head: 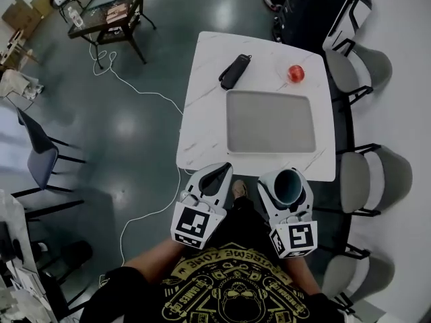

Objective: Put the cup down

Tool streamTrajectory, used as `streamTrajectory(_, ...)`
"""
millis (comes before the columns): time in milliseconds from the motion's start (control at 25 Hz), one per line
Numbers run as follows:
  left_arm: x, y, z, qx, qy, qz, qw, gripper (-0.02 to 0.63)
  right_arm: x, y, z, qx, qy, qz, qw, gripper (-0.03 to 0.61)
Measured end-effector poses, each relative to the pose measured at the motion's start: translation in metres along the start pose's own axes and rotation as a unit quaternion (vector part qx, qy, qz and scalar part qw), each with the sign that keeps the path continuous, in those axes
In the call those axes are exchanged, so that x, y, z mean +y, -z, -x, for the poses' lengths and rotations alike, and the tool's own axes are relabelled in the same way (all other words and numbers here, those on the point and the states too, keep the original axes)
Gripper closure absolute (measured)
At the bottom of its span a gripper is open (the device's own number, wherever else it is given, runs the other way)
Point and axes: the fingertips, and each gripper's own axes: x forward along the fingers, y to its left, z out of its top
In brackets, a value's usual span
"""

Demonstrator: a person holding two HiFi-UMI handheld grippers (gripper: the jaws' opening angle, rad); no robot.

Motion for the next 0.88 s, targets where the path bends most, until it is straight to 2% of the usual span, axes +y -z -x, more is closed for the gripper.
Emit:
streamTrajectory(600, 0.005, -0.011, -0.099, 0.023, -0.049, 0.012, 0.9985, 0.604, -0.096, -0.007, -0.066, -0.002, -0.049, -0.004, 0.999, 0.195)
streamTrajectory(880, 0.006, -0.012, -0.125, 0.022, -0.072, 0.021, 0.9969, 0.604, -0.119, -0.007, -0.088, -0.002, -0.074, 0.0, 0.997, 0.195)
